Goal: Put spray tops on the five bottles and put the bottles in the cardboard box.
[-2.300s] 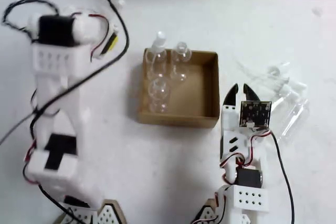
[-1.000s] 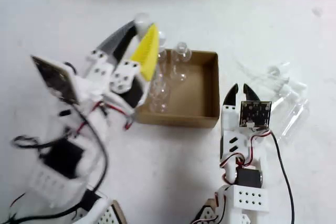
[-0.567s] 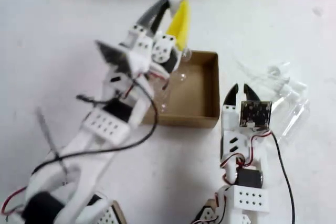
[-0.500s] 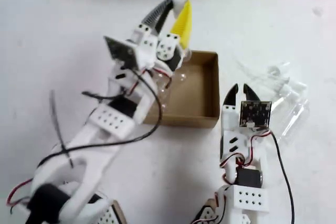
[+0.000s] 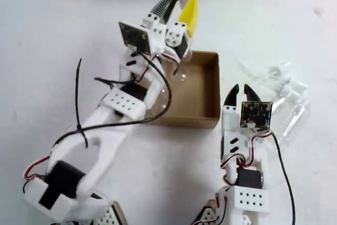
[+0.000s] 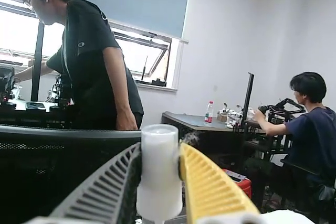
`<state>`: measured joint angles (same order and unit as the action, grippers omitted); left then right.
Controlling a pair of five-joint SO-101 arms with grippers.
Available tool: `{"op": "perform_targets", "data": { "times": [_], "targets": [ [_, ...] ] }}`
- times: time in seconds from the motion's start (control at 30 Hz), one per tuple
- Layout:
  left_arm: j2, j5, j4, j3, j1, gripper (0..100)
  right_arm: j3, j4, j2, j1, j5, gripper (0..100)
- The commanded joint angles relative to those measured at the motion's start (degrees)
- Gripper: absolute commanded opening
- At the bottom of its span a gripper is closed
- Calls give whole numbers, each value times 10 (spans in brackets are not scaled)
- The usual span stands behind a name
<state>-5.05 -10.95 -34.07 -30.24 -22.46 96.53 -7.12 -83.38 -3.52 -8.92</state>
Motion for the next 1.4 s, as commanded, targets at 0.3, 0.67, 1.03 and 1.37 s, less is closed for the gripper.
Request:
{"op": "perform_targets", "data": {
  "times": [0.3, 0.67, 1.03, 1.37],
  "targets": [
    [7, 6, -18, 33, 24, 24, 6, 15, 2, 0, 4, 60],
    [9, 6, -15, 3, 21, 24, 6, 15, 2, 0, 4, 60],
    [89, 74, -102, -7, -3, 23, 6, 15, 2, 0, 4, 60],
    [90, 72, -104, -30, -7, 24, 6, 15, 2, 0, 4, 60]
  ]
}}
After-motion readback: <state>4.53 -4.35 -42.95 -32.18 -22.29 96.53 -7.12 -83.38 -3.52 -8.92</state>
